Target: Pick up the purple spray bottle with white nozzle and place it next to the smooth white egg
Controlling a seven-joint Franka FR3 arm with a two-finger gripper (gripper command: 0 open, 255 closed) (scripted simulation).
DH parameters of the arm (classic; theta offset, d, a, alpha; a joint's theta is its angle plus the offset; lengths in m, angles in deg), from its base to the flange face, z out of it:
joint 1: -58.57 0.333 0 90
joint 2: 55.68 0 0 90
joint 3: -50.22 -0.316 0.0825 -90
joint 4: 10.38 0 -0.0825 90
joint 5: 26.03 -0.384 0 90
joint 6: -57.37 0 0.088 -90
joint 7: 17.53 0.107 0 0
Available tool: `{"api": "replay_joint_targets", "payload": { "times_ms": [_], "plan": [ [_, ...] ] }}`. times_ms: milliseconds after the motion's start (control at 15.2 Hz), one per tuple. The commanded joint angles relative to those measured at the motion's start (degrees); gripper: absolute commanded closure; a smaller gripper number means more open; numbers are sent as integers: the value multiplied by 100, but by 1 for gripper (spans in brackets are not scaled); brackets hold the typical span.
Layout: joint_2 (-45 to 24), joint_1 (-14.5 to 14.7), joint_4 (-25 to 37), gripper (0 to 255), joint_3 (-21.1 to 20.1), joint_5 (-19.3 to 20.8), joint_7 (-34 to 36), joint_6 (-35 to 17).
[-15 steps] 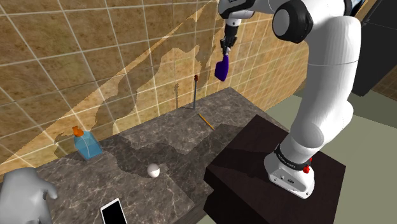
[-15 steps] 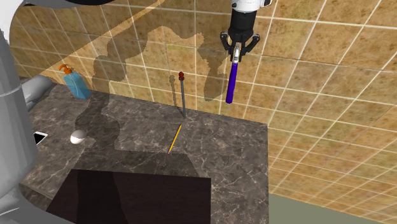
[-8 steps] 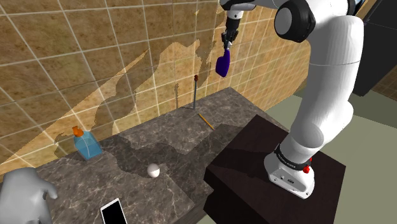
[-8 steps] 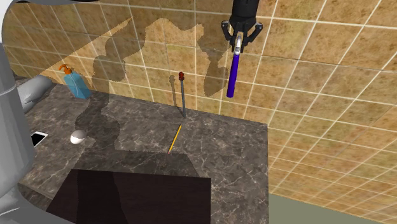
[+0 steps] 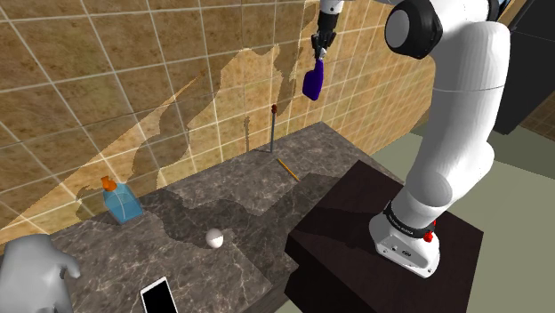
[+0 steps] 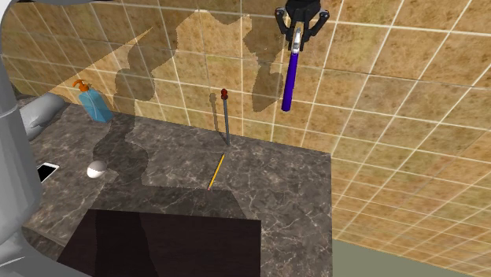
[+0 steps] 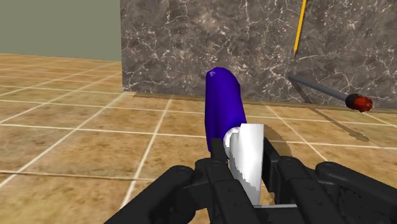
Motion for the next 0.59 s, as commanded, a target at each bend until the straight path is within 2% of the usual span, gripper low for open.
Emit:
{"api": "replay_joint_targets", "payload": {
  "times_ms": [0, 462, 528],
  "plan": [
    [-36, -27, 210, 255, 2, -8, 3, 175],
    [-136, -107, 883, 255, 6, -32, 25, 747],
    [106, 36, 524, 255, 3, 47, 122, 618]
  ]
}}
